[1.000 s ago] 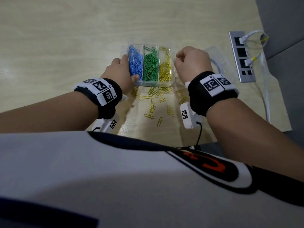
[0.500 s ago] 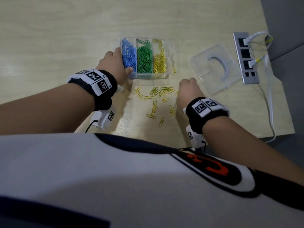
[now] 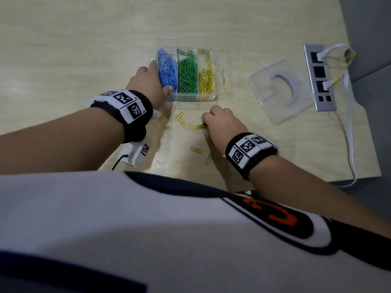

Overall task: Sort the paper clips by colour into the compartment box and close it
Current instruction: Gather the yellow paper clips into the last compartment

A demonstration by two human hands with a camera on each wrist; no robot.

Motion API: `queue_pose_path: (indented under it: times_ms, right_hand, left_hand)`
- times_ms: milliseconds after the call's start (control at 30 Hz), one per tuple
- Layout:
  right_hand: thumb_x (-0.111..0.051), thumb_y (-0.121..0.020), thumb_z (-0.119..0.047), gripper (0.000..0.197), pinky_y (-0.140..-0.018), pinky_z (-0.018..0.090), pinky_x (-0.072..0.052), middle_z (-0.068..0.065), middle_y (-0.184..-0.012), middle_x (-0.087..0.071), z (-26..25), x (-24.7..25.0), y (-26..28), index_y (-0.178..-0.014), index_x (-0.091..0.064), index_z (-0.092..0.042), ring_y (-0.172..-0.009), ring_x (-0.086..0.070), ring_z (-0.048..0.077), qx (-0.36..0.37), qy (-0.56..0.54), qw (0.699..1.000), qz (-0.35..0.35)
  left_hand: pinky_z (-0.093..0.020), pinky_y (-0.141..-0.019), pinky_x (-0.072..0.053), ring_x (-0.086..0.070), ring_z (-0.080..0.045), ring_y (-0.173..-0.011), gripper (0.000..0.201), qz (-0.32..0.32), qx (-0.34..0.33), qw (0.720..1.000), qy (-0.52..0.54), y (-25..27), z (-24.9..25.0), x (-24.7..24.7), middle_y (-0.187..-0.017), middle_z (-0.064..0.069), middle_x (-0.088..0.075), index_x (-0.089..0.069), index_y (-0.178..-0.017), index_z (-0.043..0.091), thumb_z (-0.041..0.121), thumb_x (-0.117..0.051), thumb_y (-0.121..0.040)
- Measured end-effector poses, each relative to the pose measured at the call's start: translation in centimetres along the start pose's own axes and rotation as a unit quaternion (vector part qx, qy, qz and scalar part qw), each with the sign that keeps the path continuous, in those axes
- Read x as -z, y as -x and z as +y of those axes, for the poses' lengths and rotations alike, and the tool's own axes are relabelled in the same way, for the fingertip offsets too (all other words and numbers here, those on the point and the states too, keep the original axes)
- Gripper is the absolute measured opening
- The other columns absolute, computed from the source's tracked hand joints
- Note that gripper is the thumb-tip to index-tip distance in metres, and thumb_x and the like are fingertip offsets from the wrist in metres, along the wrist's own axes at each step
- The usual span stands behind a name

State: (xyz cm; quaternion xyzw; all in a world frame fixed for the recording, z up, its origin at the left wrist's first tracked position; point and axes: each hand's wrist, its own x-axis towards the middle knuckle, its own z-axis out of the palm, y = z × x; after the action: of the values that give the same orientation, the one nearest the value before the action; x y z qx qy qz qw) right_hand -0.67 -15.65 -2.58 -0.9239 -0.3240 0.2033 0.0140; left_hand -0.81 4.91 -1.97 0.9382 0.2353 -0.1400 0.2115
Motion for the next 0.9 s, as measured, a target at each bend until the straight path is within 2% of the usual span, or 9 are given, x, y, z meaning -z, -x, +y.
queue_pose_path:
  times_ms: [67,133,267,367,600,700,767,833,900]
  right_hand:
    - [-0.041,-0.089,0.002,0.029,-0.082,0.042,-0.048,0.013,-0.112,-0.048,0.7,0.4,-0.3,-0.113,-0.054,-0.007,-0.101,-0.049,0.032,-0.007,0.000,1.000,0.006]
    - [-0.044,-0.088,0.003,0.029,-0.079,0.036,-0.048,0.013,-0.107,-0.052,1.6,0.6,-0.8,-0.111,-0.057,-0.007,-0.096,-0.055,0.032,-0.023,-0.007,1.000,0.013]
    - [-0.053,-0.091,-0.007,0.022,-0.074,0.029,-0.043,0.009,-0.103,-0.060,3.2,1.3,-1.4,-0.106,-0.066,-0.015,-0.092,-0.059,0.027,-0.078,-0.030,0.996,0.036]
    - [-0.057,-0.092,-0.018,0.016,-0.079,0.029,-0.048,0.007,-0.100,-0.067,3.8,2.9,-1.4,-0.100,-0.070,-0.015,-0.092,-0.061,0.025,-0.117,-0.091,0.985,0.083]
    - [-0.065,-0.088,-0.023,0.010,-0.079,0.021,-0.046,-0.001,-0.091,-0.068,3.6,6.4,-3.2,-0.095,-0.071,-0.018,-0.089,-0.062,0.015,-0.172,-0.194,0.947,0.192]
    - [-0.066,-0.087,-0.025,0.013,-0.082,0.023,-0.049,-0.002,-0.091,-0.068,2.7,6.9,-4.8,-0.097,-0.069,-0.018,-0.089,-0.065,0.017,-0.155,-0.222,0.943,0.193]
    - [-0.061,-0.089,-0.024,0.015,-0.087,0.033,-0.053,0.002,-0.097,-0.070,2.3,6.8,-5.5,-0.102,-0.068,-0.018,-0.091,-0.067,0.019,-0.138,-0.267,0.936,0.182]
    - [-0.053,-0.092,-0.020,0.020,-0.085,0.039,-0.055,0.004,-0.099,-0.071,2.2,6.5,-5.8,-0.105,-0.068,-0.019,-0.093,-0.068,0.020,-0.127,-0.295,0.931,0.174]
    - [-0.050,-0.092,-0.019,0.022,-0.083,0.039,-0.056,0.003,-0.100,-0.070,2.4,6.3,-5.7,-0.105,-0.068,-0.021,-0.093,-0.068,0.019,-0.126,-0.306,0.928,0.173]
  left_hand:
    - [-0.048,-0.092,-0.041,-0.049,-0.043,-0.115,0.065,-0.003,0.000,1.000,0.000,0.1,-0.1,0.0,-0.133,-0.022,-0.042,-0.026,-0.143,0.010,0.041,-0.053,-0.092]
    - [-0.048,-0.092,-0.041,-0.049,-0.042,-0.115,0.065,-0.005,-0.001,1.000,0.000,0.1,-0.2,0.0,-0.134,-0.022,-0.042,-0.025,-0.143,0.010,0.041,-0.053,-0.093]
    - [-0.048,-0.091,-0.041,-0.050,-0.042,-0.115,0.066,-0.006,-0.001,1.000,0.000,0.2,-0.3,-0.1,-0.133,-0.022,-0.042,-0.025,-0.143,0.010,0.041,-0.053,-0.092]
    - [-0.048,-0.092,-0.041,-0.049,-0.042,-0.115,0.066,-0.008,-0.003,1.000,0.000,0.2,-0.3,-0.2,-0.133,-0.022,-0.042,-0.025,-0.143,0.010,0.041,-0.053,-0.092]
    - [-0.047,-0.092,-0.041,-0.050,-0.041,-0.115,0.066,-0.009,-0.009,1.000,0.000,0.5,-0.2,-0.4,-0.132,-0.022,-0.043,-0.026,-0.143,0.009,0.041,-0.054,-0.092]
    - [-0.047,-0.093,-0.041,-0.050,-0.041,-0.115,0.065,-0.012,-0.018,1.000,0.000,0.9,-0.1,-0.9,-0.131,-0.022,-0.043,-0.027,-0.142,0.009,0.041,-0.054,-0.092]
    - [-0.047,-0.093,-0.041,-0.050,-0.042,-0.115,0.065,-0.012,-0.020,1.000,0.001,1.0,-0.1,-0.9,-0.130,-0.022,-0.044,-0.027,-0.141,0.010,0.041,-0.055,-0.091]
    - [-0.047,-0.093,-0.041,-0.050,-0.042,-0.115,0.065,-0.012,-0.021,1.000,0.001,1.0,-0.1,-0.9,-0.130,-0.022,-0.044,-0.027,-0.141,0.010,0.041,-0.055,-0.091]
    - [-0.047,-0.093,-0.042,-0.050,-0.041,-0.114,0.066,-0.013,-0.019,1.000,0.001,0.9,-0.1,-0.8,-0.130,-0.021,-0.044,-0.026,-0.142,0.011,0.042,-0.054,-0.091]
